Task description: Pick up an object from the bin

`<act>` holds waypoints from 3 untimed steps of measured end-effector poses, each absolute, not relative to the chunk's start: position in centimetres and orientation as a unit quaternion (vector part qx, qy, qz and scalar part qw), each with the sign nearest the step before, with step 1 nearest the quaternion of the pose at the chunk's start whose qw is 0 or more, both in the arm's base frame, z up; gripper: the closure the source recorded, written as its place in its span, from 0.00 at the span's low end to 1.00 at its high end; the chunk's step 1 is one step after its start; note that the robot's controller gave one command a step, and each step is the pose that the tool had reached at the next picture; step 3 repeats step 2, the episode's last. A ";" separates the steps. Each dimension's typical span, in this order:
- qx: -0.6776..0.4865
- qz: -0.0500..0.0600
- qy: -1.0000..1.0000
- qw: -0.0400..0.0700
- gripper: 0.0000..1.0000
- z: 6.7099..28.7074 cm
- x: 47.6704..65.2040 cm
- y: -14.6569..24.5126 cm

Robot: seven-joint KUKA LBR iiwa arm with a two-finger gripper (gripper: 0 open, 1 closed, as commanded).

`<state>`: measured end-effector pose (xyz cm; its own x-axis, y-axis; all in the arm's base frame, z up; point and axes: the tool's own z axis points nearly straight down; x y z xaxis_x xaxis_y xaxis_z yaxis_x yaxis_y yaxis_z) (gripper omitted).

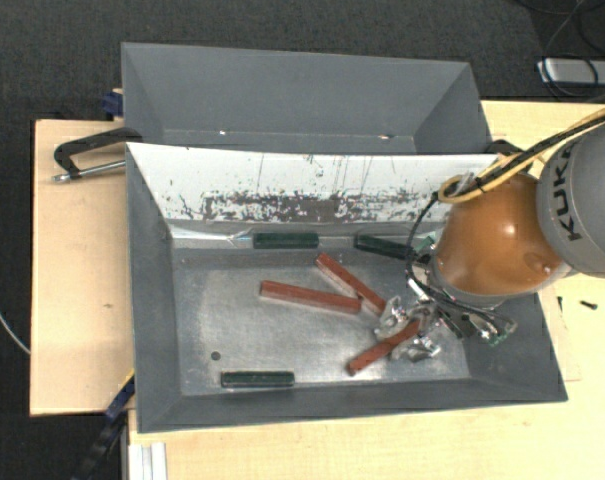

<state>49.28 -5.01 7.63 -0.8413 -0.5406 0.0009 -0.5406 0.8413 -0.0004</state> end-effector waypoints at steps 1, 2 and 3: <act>0.282 0.000 -0.959 -0.002 1.00 8.1 49.3 -5.0; 0.282 -0.001 -0.959 -0.001 1.00 8.8 49.3 -4.9; 0.282 -0.001 -0.959 -0.001 1.00 8.8 49.3 -4.9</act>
Offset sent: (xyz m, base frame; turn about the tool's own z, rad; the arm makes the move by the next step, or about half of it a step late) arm 0.0000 0.0001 0.0566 0.0000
